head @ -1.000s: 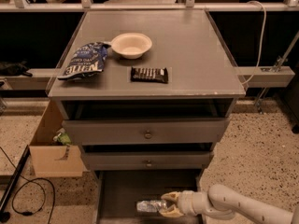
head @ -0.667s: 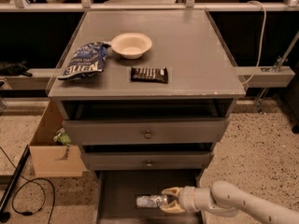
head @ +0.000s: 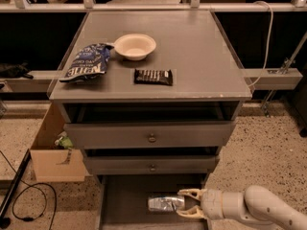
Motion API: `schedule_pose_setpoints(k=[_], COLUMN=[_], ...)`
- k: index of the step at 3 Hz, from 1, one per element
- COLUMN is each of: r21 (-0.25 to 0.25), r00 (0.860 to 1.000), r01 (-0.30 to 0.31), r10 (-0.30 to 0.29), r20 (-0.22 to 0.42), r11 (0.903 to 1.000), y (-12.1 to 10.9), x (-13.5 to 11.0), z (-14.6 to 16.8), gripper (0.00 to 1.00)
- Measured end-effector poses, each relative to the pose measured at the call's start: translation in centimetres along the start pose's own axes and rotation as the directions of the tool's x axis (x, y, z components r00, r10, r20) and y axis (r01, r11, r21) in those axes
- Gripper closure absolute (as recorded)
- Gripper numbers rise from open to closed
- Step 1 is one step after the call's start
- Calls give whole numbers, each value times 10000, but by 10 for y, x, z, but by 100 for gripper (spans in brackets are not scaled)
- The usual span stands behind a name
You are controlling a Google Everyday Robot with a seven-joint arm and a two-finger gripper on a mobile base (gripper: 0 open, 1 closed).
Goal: Pick redbull can from bottom drawer and place on counter
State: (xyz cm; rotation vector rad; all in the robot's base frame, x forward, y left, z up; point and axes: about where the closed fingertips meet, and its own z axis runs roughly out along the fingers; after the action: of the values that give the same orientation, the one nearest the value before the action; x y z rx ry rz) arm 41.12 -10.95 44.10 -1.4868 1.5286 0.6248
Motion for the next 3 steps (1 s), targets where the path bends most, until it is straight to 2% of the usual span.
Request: schedule_pose_setpoints(k=[1,2,3], r21=[335,341,365], r00=[9971,9956,9901], r01=[759,929,1388], r10=[-761,-933,-1395], r20=[69,91,151], r11=[9966,9951,9896], y=[1,-4,-18], x=[-50,-59,-82], z=[-69,-70,-73], gripper=[100,100,100])
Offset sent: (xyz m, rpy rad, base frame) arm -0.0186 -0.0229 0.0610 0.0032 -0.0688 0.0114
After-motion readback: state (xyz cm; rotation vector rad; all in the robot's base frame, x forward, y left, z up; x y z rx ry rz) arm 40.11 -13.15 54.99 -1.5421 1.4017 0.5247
